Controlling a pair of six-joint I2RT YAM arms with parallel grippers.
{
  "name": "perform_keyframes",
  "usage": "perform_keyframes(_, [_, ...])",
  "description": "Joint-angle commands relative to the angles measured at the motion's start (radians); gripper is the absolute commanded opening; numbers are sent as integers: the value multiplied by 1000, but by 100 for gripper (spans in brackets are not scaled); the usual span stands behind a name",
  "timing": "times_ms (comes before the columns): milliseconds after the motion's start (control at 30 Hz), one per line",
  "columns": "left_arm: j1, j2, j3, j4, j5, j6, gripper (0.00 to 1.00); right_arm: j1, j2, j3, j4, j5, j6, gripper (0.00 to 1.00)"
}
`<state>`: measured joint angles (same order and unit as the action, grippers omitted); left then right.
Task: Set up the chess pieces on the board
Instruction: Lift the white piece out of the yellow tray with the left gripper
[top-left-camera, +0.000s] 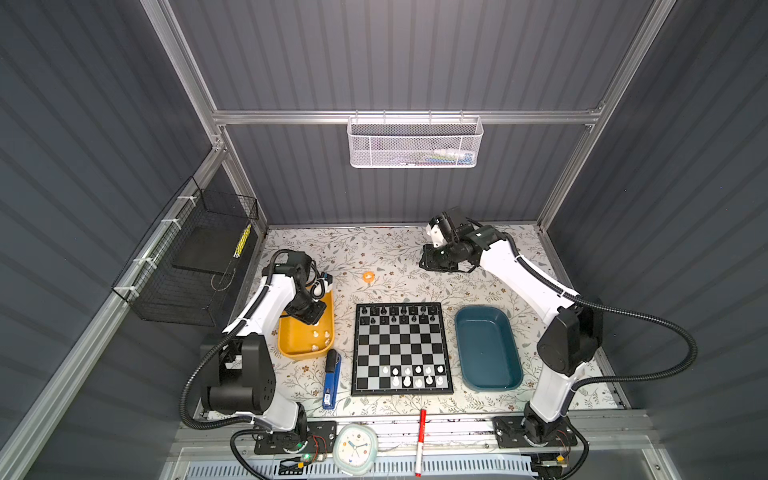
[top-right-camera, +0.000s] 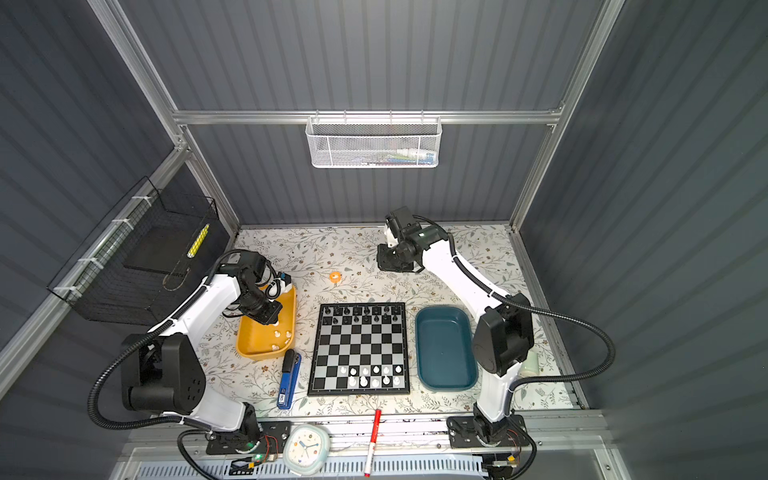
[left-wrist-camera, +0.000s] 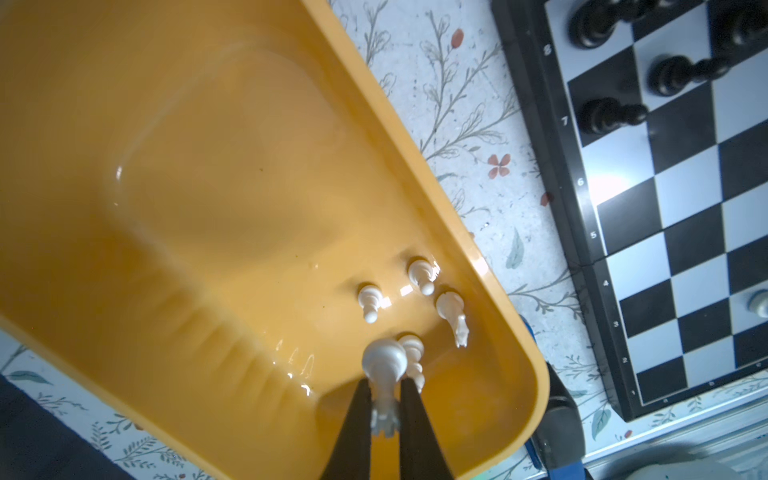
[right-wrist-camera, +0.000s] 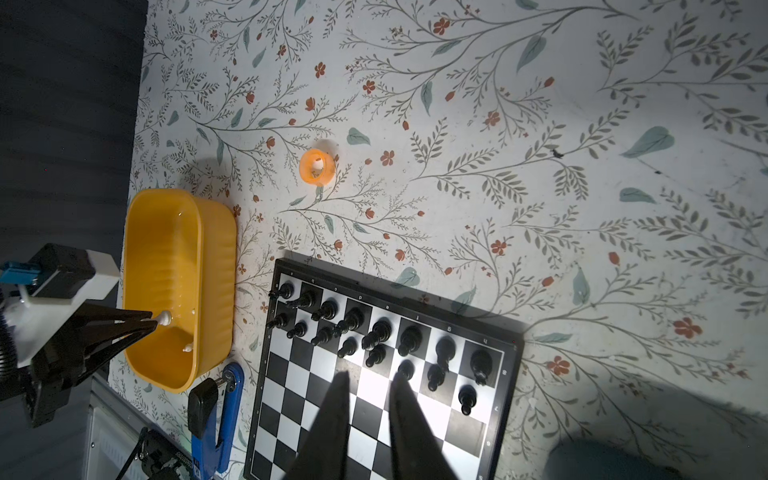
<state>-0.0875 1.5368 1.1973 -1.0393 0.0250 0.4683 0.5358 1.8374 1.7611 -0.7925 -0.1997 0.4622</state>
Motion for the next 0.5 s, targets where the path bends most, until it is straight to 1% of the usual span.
perform_keyframes(0, [-21,-25,46,-56,-4,50,10,-5,-44,-13,9,-3,-20,22])
perform_keyframes(200, [-91,-31,91,-66,-17,76,10,-3,-70,-37,19,15,-20,22])
perform_keyframes(467, [-146,-26,194,-104,22,85,10,-5,-116,-85,29,24,-17,22])
